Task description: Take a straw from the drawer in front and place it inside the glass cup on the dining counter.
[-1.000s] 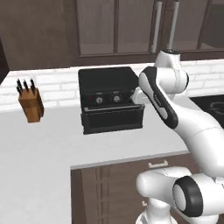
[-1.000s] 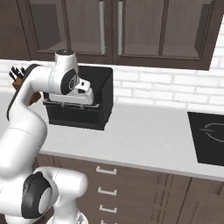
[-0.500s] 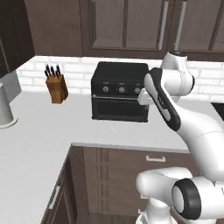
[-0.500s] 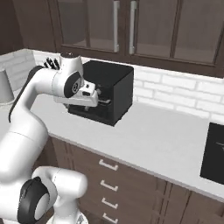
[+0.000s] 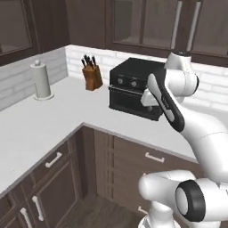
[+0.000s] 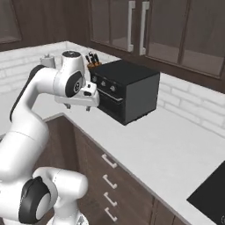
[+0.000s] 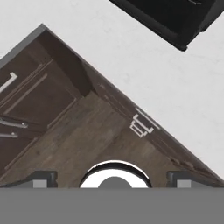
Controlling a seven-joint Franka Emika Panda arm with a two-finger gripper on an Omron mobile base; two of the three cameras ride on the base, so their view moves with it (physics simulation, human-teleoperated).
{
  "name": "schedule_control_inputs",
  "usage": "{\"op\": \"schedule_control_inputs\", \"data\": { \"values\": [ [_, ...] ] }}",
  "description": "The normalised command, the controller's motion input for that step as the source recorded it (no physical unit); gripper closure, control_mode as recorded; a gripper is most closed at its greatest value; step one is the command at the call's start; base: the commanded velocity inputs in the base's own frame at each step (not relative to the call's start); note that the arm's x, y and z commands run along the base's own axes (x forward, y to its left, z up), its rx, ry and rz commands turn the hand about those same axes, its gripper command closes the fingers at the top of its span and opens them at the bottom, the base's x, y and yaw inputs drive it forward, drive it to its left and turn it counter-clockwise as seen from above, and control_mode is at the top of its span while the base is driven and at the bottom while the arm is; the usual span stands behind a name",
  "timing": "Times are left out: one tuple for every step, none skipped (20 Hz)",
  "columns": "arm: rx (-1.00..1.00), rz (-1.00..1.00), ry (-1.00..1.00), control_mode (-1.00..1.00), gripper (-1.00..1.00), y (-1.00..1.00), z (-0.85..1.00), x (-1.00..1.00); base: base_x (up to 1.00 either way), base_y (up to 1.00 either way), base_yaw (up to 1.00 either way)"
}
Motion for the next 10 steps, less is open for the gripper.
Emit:
{"op": "schedule_control_inputs", "data": {
  "values": [
    [0.0, 0.0, 0.0, 1.0, -1.0, 0.0, 0.0, 0.0, -0.35, -0.81, 0.57],
    [0.0, 0.0, 0.0, 1.0, -1.0, 0.0, 0.0, 0.0, -0.4, -0.75, 0.51],
    [0.0, 0.0, 0.0, 1.0, -1.0, 0.0, 0.0, 0.0, -0.46, -0.69, 0.45],
    [0.0, 0.0, 0.0, 1.0, -1.0, 0.0, 0.0, 0.0, -0.51, -0.67, 0.41],
    [0.0, 0.0, 0.0, 1.0, -1.0, 0.0, 0.0, 0.0, -0.64, -0.54, 0.34],
    [0.0, 0.0, 0.0, 1.0, -1.0, 0.0, 0.0, 0.0, -0.66, -0.42, 0.25],
    [0.0, 0.0, 0.0, 1.0, -1.0, 0.0, 0.0, 0.0, -0.66, -0.37, 0.19],
    [0.0, 0.0, 0.0, 1.0, -1.0, 0.0, 0.0, 0.0, -0.63, -0.39, 0.16],
    [0.0, 0.0, 0.0, 1.0, -1.0, 0.0, 0.0, 0.0, -0.58, -0.42, 0.15],
    [0.0, 0.0, 0.0, 1.0, -1.0, 0.0, 0.0, 0.0, -0.56, -0.44, 0.15]
  ]
}}
